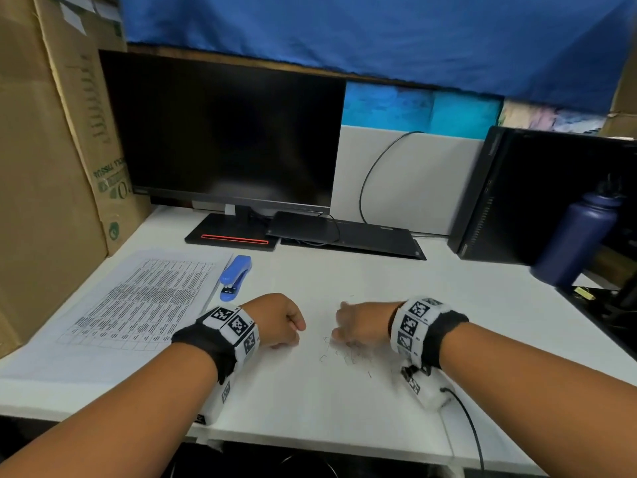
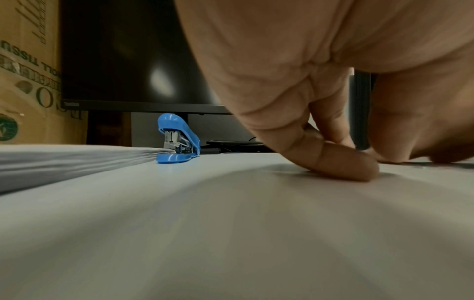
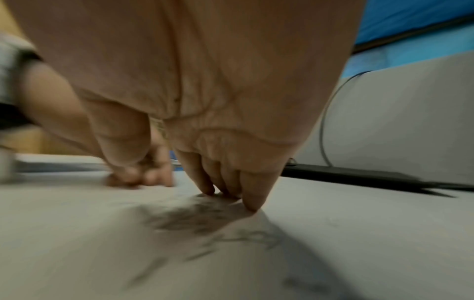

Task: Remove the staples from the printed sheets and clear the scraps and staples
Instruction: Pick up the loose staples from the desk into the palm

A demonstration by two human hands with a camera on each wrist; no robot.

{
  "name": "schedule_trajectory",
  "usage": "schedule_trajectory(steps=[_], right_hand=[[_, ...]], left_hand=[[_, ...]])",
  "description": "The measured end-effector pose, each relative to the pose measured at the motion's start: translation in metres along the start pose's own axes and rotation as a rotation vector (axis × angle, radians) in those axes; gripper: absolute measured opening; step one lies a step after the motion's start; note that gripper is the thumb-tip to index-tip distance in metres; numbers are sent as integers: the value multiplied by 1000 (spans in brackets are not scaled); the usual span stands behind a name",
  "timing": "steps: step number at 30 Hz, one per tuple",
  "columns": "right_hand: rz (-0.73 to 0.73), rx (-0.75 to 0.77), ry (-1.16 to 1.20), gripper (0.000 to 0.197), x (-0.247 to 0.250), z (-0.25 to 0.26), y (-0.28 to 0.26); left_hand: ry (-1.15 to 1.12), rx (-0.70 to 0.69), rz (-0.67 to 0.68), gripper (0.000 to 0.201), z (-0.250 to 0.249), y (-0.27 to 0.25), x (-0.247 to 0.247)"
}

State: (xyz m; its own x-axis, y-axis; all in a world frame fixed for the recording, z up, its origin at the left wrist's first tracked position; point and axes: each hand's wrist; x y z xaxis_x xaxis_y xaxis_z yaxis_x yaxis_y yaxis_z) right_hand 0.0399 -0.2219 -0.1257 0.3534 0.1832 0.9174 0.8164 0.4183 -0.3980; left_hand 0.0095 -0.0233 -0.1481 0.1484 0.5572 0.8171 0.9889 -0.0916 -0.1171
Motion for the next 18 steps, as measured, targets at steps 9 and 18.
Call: schedule_trajectory(steps=[9, 18], right_hand=[[-443, -161, 823, 49, -9, -44, -83], [-631, -325, 1720, 25, -73, -73, -124]], left_hand=[[150, -95, 35, 36, -20, -2, -15], [311, -228, 36, 32, -86, 21, -45]])
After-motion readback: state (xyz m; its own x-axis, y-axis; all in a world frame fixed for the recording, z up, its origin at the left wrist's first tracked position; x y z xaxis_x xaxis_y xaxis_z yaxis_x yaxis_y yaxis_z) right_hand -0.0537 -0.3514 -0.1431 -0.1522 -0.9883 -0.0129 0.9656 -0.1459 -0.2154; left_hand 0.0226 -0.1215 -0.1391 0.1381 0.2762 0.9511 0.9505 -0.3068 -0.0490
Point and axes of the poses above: each hand's wrist, its own y-axis towards the middle knuckle, its own x-axis out of the back of the hand, z = x × y, and after that the axes turned 8 degrees about -z, right-handed
